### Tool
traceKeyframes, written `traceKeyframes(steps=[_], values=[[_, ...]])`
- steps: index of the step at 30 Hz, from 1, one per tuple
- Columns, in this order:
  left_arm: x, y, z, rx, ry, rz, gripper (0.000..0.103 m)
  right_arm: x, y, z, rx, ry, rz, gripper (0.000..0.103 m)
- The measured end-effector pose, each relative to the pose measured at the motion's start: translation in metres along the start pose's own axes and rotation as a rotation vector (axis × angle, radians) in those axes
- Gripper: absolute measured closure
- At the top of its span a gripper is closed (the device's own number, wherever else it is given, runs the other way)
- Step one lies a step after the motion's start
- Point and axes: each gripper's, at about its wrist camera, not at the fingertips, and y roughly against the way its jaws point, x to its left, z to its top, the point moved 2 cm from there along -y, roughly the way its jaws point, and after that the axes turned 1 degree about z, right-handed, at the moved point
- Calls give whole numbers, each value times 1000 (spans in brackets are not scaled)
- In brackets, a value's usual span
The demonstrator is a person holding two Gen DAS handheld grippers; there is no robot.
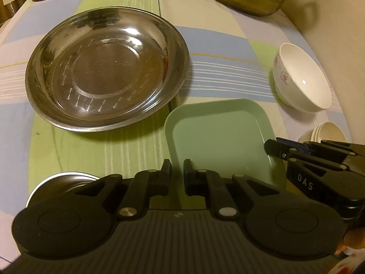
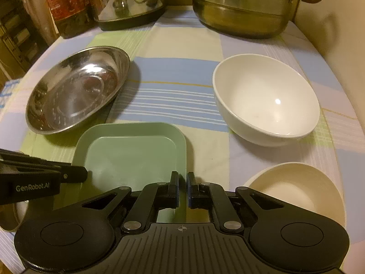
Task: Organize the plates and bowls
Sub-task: 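Lift the green plate with the left gripper and carry it into the steel basin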
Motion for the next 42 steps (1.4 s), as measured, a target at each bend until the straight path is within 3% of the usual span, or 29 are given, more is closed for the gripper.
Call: traceKeyframes(steps=[9, 21, 32, 42], values=[[-2, 6, -2, -12, -10, -23, 95, -2, 9, 3, -33, -23, 0, 97], [5, 39, 10, -96, 13, -36, 95, 6, 34, 28, -114, -27, 22, 97], [43, 57, 35, -178, 80, 31, 95, 36, 25, 63, -149, 31, 90, 97], [81, 52, 52, -191, 136, 82, 95, 66, 1, 93, -153, 79, 139, 97]])
